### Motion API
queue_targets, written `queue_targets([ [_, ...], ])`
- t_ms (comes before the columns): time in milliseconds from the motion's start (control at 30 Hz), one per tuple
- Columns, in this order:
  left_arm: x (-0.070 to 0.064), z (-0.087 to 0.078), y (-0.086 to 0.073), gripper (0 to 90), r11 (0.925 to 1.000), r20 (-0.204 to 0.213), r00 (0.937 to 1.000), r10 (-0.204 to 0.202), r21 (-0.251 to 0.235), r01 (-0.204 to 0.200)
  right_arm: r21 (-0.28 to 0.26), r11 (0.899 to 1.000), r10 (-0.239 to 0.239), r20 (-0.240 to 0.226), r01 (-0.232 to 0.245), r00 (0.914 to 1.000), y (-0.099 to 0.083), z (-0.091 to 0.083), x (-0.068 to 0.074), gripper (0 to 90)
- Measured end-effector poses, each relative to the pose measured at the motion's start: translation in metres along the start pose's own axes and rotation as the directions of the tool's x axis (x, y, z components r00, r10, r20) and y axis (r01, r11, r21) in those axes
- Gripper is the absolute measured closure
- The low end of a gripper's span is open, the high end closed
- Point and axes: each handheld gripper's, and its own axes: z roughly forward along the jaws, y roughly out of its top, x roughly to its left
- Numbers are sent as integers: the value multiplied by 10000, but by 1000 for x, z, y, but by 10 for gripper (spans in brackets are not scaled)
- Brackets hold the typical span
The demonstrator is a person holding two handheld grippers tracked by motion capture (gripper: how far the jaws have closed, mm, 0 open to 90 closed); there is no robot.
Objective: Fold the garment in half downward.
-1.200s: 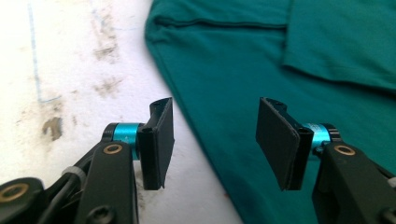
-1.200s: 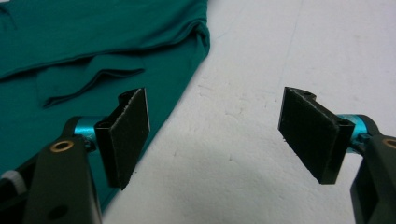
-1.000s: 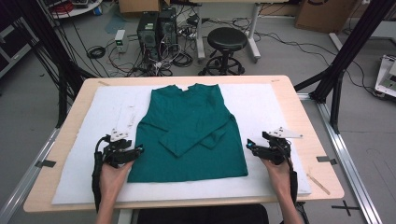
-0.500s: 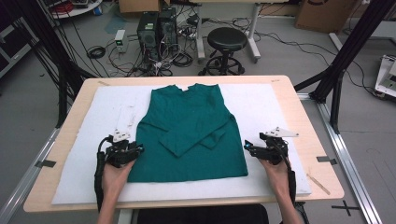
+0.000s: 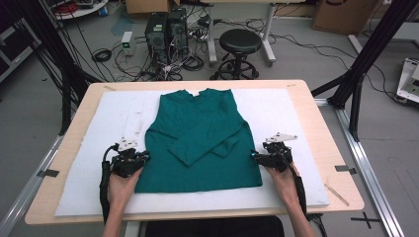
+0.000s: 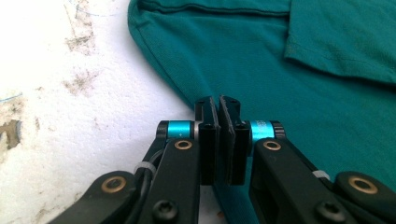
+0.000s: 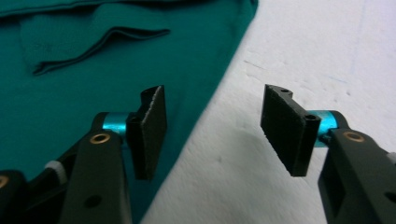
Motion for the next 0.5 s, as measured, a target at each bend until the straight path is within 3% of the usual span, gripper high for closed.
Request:
queue_targets([
  [133,0,0,0,860,10000,3,10000,16,11,-16,242,9990,-379,65,377,9993,3,5,7,473],
  [233,-1,0,0,861,10000,-53,10000,32,-32,-32,243,9993,-283,-11,283,9996,3,5,8,516],
  [500,-2,0,0,867,9999,-58,9998,164,10,-164,192,9998,-54,-677,67,9977,3,6,3,807],
])
